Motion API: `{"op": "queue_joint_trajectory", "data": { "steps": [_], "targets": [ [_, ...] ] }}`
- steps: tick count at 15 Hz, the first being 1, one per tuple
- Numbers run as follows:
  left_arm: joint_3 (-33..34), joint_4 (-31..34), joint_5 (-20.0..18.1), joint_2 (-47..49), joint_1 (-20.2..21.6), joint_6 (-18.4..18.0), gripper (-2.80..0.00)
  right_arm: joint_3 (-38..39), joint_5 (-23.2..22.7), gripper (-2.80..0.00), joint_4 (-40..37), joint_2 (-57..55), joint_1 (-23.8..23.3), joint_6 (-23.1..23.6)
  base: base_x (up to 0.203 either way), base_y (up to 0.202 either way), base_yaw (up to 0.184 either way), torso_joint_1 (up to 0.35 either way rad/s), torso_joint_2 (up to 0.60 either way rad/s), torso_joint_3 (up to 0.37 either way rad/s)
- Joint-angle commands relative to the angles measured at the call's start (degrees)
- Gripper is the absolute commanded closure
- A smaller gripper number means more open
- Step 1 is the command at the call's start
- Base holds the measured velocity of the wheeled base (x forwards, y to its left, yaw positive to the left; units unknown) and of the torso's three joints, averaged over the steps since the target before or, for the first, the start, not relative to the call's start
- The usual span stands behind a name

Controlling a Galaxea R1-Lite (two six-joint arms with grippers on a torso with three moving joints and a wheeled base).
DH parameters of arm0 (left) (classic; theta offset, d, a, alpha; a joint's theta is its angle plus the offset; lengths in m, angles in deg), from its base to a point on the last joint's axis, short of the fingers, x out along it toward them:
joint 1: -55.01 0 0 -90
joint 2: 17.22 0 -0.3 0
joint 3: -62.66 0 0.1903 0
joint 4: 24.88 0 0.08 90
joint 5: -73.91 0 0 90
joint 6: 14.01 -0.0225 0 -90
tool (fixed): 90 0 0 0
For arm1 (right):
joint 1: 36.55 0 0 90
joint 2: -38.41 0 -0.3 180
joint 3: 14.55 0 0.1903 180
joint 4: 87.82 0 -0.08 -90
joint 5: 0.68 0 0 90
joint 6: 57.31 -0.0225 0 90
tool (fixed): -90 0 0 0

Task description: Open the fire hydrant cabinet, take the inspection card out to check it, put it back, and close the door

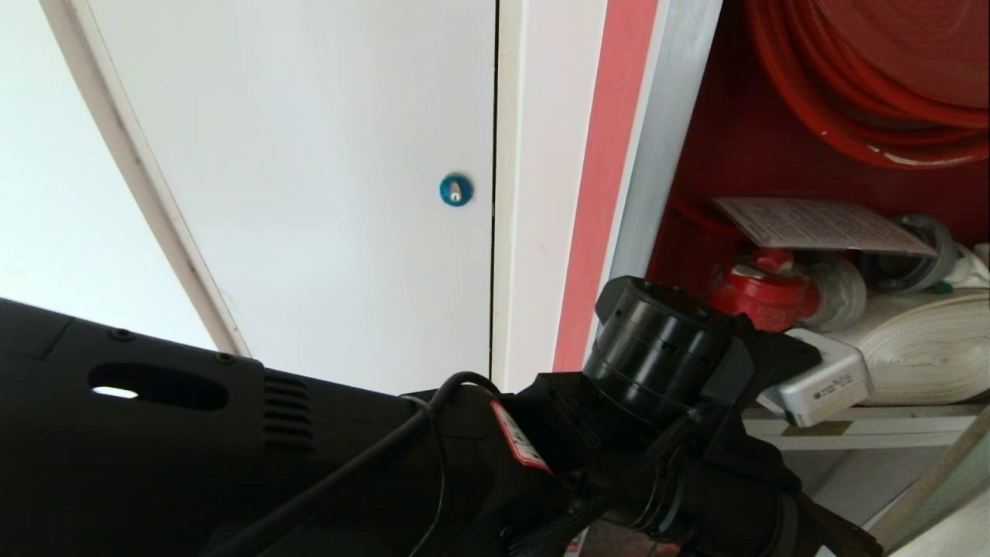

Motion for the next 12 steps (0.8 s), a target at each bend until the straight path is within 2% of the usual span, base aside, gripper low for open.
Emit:
{"op": "queue_joint_trajectory", "data": {
  "steps": [1,7,12],
  "targets": [
    [0.0,-0.12,-0.18,0.17,-1.38,0.08,0.0,0.0,0.0,0.0,0.0,-0.09,0.02,-0.01,0.0,0.0,0.0,0.0,0.0,0.0],
    [0.0,-0.12,-0.18,0.52,-3.58,0.08,0.0,0.0,0.0,0.0,0.0,-0.09,0.02,-0.01,0.0,0.0,0.0,0.0,0.0,0.0],
    [0.0,-0.12,-0.18,0.52,-3.61,0.08,0.0,0.0,0.0,0.0,0.0,-0.09,0.02,-0.01,0.0,0.0,0.0,0.0,0.0,0.0]
  ]
}}
